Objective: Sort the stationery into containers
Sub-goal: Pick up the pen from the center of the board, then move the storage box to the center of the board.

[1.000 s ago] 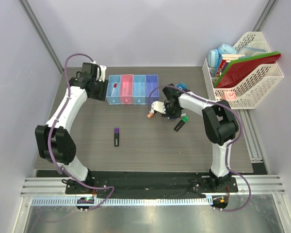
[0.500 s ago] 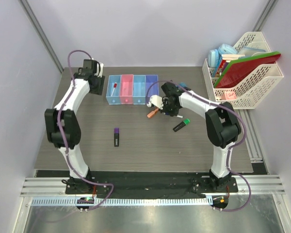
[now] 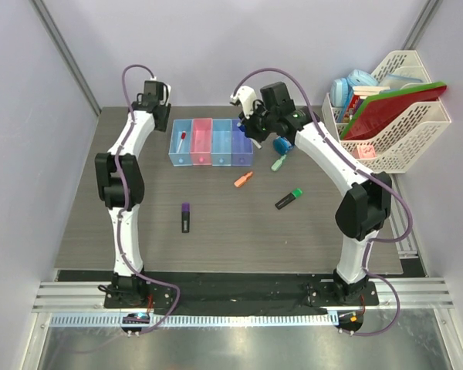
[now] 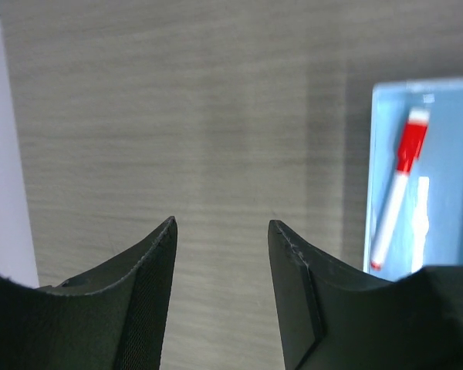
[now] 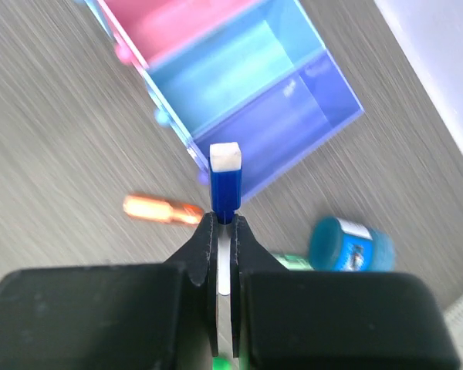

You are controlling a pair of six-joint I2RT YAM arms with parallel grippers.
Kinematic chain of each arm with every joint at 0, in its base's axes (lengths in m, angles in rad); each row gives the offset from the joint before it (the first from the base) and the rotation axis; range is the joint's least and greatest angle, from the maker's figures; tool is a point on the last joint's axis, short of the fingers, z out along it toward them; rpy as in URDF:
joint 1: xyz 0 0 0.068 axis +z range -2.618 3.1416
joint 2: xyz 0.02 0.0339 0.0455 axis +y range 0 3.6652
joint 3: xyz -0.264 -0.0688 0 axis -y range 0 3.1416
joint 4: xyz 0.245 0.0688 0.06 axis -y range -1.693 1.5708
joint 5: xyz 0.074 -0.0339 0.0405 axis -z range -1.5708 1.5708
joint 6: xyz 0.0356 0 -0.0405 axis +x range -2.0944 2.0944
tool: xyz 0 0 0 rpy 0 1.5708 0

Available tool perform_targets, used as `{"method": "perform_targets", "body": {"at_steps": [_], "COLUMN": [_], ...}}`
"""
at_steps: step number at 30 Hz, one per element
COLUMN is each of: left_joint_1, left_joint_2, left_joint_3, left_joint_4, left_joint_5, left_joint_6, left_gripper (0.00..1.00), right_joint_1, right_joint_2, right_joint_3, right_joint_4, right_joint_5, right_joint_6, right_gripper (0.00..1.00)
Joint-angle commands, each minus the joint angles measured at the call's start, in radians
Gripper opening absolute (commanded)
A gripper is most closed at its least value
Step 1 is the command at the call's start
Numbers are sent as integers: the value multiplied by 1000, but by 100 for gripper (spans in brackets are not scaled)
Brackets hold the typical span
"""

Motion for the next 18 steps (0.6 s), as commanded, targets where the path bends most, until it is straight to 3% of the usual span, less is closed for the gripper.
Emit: {"method": "perform_targets", "body": {"at_steps": [1, 5, 18], "left_joint_1": [-18, -41, -79], "left_joint_2": [79, 112, 95], "left_joint_3": [109, 124, 49], "left_joint_4": [36, 20, 20], "left_joint_5": [-45, -36, -6], "left_joint_6": [50, 61, 50], "left_gripper": [51, 50, 49], "right_joint_1": [9, 9, 9], "right_joint_2": [-59, -49, 169], "right_joint_3": [4, -13, 189], "right_joint_4": [173, 286, 366], "right_joint_5": [-126, -190, -405], "right_joint_6": [217, 313, 603], "right_gripper": [1, 1, 1]}}
